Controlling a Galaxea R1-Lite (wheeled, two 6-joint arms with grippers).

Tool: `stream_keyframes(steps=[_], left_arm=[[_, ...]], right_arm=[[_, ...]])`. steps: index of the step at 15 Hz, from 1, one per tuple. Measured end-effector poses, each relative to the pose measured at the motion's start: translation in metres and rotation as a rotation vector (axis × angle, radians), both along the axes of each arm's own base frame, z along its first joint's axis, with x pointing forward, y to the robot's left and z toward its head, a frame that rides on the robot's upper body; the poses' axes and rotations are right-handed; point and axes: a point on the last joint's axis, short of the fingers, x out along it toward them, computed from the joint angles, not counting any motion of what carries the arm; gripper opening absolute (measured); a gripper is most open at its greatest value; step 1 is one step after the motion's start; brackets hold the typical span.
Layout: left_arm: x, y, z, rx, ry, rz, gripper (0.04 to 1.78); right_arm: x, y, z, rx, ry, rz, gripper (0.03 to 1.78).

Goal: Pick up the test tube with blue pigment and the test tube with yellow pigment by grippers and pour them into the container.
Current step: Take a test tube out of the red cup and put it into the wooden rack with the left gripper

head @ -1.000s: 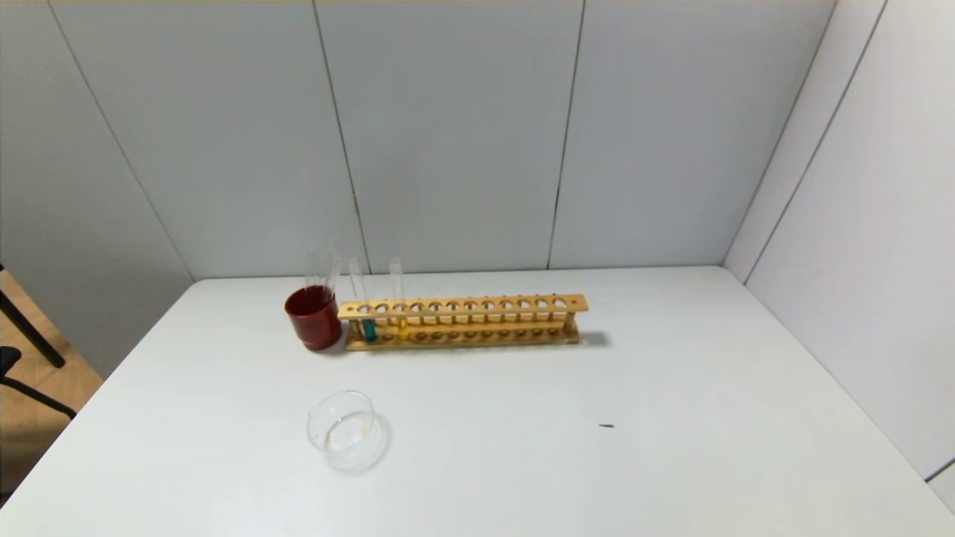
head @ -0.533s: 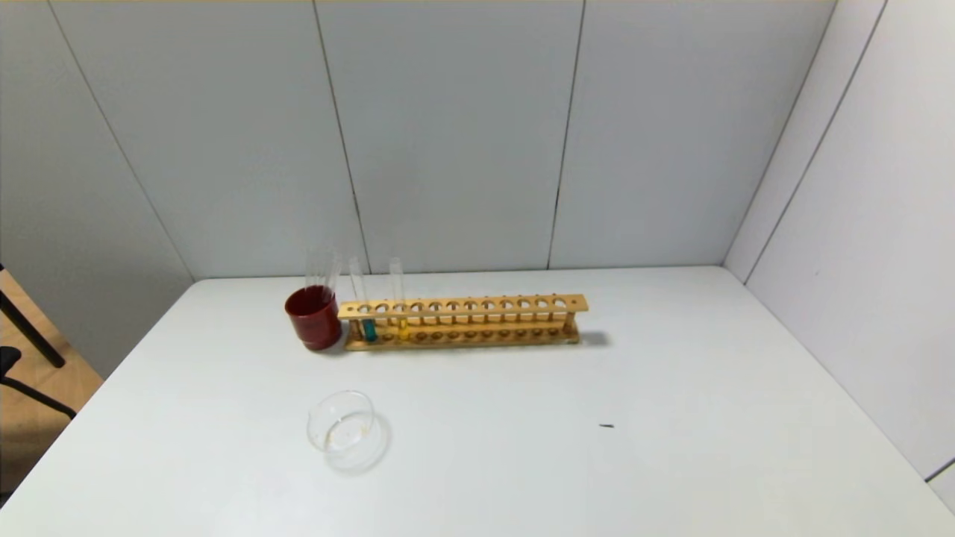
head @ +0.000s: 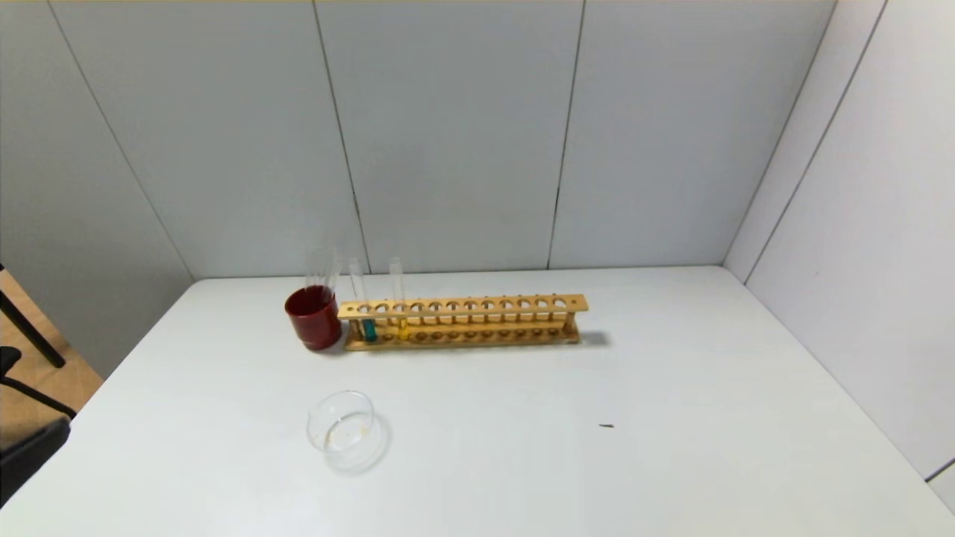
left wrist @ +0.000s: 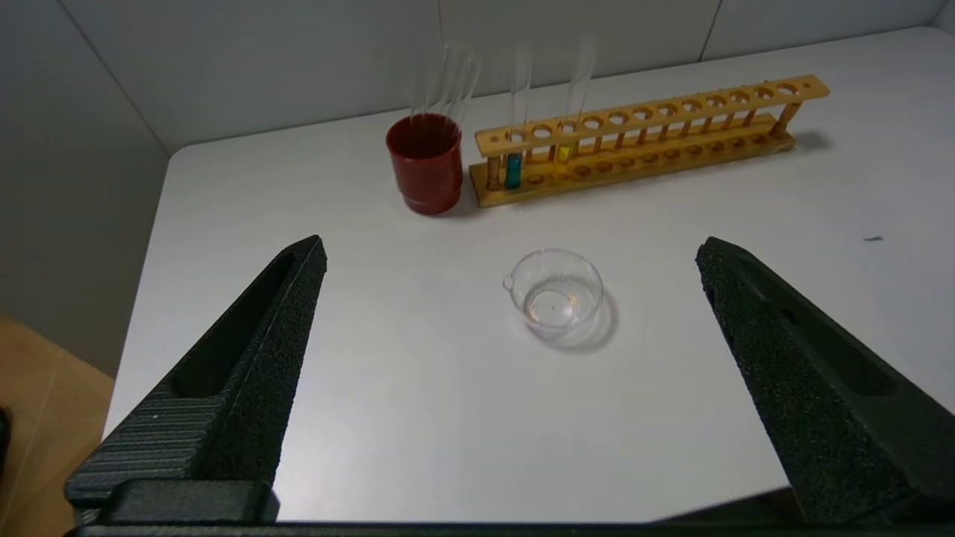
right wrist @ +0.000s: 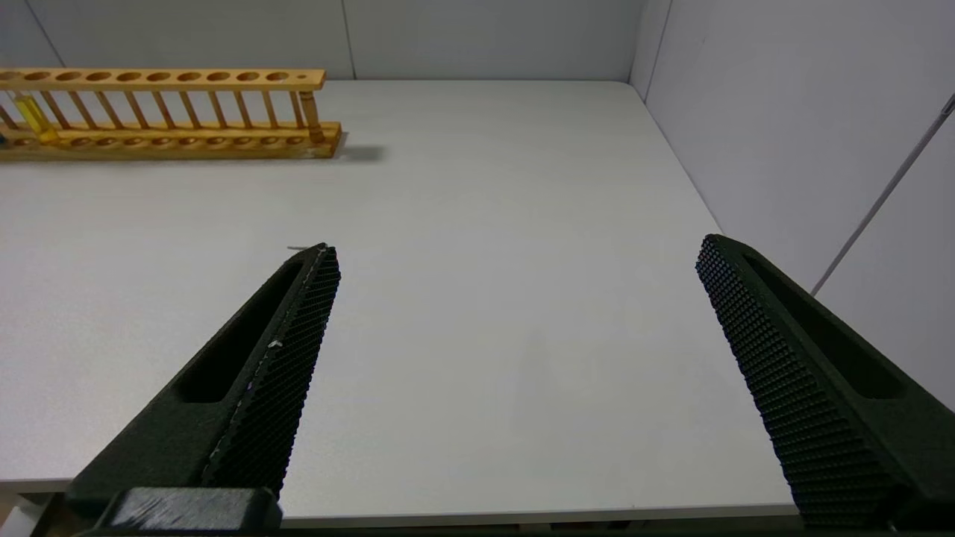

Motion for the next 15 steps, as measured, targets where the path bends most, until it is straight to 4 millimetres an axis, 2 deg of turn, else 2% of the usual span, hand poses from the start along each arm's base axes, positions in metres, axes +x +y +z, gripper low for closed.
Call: stream_keyframes(steps=[3, 6, 8, 11, 15], left_arm=[[0.065, -0.004, 0.023, -0.017, 0.067, -0.048, 1.75], [0.128, -0.015, 0.025, -0.038, 0.142, -0.101, 1.75], [0.165, -0.023, 0.016, -0.039, 0.184, -0.123, 1.75], [0.216, -0.033, -0.01, -0.04, 0.256, -0.138, 1.75], [0.265, -0.046, -0.044, -0.064, 0.331, -0.145, 1.75]], right_arm=[[0.0, 0.0, 0.0, 0.0, 0.0, 0.0, 1.75], [0.0, 0.0, 0.0, 0.0, 0.0, 0.0, 1.75], [0.0, 0.0, 0.0, 0.0, 0.0, 0.0, 1.75], [0.0, 0.0, 0.0, 0.0, 0.0, 0.0, 1.75], [0.0, 0.0, 0.0, 0.0, 0.0, 0.0, 1.75]])
